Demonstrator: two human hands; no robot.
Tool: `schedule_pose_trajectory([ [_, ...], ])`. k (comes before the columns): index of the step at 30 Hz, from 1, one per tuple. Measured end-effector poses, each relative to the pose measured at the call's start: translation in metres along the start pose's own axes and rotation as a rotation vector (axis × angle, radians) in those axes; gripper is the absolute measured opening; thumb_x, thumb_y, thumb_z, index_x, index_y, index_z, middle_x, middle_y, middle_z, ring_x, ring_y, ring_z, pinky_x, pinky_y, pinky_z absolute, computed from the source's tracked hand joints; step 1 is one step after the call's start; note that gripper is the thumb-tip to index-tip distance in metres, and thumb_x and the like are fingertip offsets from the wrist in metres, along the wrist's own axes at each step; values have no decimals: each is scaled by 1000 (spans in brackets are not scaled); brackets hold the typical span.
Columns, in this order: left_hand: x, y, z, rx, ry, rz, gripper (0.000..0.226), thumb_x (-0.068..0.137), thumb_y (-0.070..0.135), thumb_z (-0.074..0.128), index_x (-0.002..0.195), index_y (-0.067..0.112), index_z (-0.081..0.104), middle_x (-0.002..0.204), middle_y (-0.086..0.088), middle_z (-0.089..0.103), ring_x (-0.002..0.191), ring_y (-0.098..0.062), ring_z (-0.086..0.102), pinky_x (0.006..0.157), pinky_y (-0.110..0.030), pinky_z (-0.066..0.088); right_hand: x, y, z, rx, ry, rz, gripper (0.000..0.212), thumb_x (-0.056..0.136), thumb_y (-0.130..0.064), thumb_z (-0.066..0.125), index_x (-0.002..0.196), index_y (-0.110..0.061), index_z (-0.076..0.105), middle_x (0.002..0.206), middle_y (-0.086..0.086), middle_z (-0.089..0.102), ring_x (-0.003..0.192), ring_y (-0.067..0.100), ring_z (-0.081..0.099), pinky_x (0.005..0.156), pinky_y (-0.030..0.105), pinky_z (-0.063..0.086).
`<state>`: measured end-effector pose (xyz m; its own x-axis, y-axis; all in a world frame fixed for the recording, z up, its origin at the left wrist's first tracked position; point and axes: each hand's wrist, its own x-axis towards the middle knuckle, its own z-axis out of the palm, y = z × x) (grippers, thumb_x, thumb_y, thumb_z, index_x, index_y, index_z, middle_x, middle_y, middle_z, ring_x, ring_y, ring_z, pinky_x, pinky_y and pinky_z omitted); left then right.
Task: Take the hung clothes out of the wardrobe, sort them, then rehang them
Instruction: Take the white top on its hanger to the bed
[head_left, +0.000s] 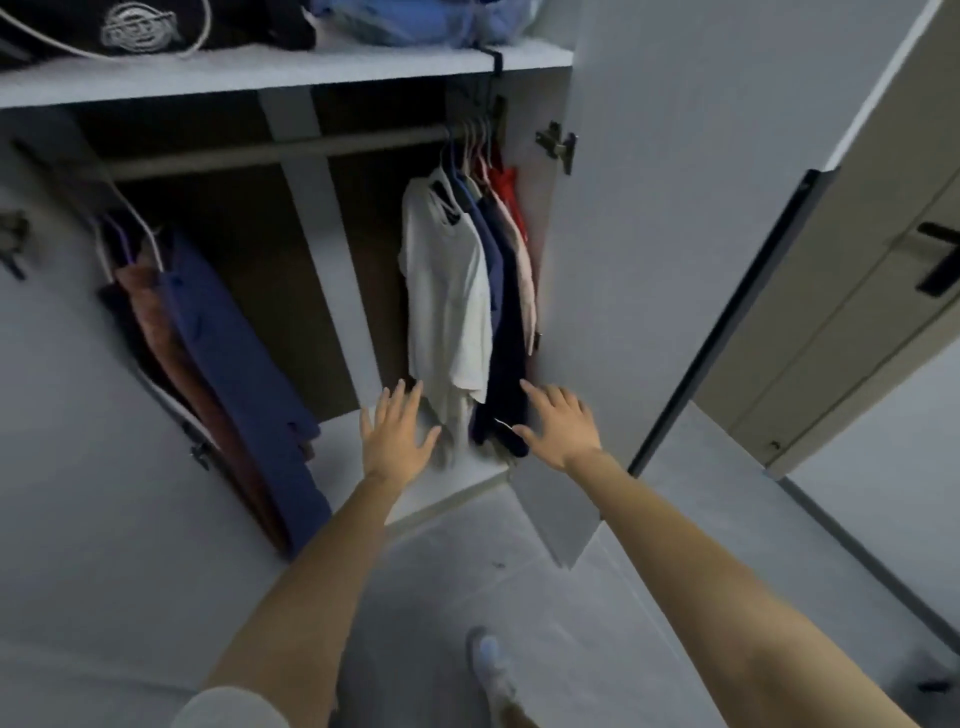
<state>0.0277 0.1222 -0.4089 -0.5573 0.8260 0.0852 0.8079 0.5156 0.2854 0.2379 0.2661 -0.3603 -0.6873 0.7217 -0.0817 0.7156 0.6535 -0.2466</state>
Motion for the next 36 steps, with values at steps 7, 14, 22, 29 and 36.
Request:
schedule_pose_trajectory([
  [7,22,-88,-17,13,26,-314,70,101,54,37,158,29,6,166,0,4,153,-22,1,122,-51,-1,108,-71,12,-43,-95,-224,70,98,-51,41,156,-30,9,161,6,18,148,27,13,119,48,17],
  [14,59,-142,-48,-50,200,-418,73,100,53,42,158,26,8,166,-1,6,153,-23,3,122,-48,-2,206,-128,7,-20,-145,-388,72,98,-51,44,156,-34,4,162,5,15,147,28,15,117,46,20],
  [22,89,-191,-64,-86,347,-516,74,98,47,52,158,22,17,164,-5,18,151,-25,14,121,-50,6,279,-187,4,-72,-116,-510,72,98,-53,43,156,-33,6,162,4,13,148,28,11,120,49,15],
  [29,143,-211,-68,-83,340,-410,71,99,42,54,157,20,20,164,-4,19,151,-25,13,121,-49,7,322,-213,14,-62,-103,-468,73,98,-54,43,156,-33,5,162,4,12,148,28,9,120,51,13],
  [36,205,-231,-70,-48,295,-328,73,93,54,37,157,21,22,163,-6,20,151,-26,14,121,-50,11,365,-198,6,-1,-30,-241,71,98,-49,44,156,-31,7,163,6,4,150,30,-1,121,52,4],
])
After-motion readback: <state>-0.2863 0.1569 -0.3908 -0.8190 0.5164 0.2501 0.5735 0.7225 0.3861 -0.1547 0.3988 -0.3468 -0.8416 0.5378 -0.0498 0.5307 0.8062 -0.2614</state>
